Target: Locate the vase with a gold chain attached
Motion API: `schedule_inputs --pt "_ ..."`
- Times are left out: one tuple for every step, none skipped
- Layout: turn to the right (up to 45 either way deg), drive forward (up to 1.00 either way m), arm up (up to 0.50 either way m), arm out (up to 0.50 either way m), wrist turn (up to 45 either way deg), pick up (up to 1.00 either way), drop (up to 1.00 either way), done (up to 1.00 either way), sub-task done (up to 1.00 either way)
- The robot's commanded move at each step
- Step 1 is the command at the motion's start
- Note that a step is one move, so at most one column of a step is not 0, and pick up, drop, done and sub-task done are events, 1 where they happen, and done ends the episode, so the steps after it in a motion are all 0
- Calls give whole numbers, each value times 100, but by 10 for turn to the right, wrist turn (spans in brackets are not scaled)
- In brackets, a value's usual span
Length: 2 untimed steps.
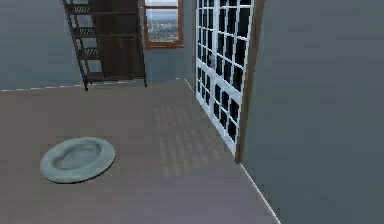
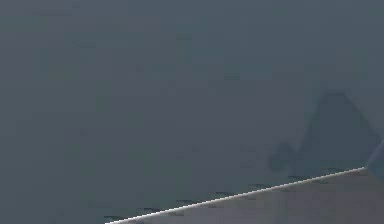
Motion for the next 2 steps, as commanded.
schedule_inputs --pt "-30 0 0 0 0 0 0 0 0" --pt "0 55 0 0 0 0 0 0 0"
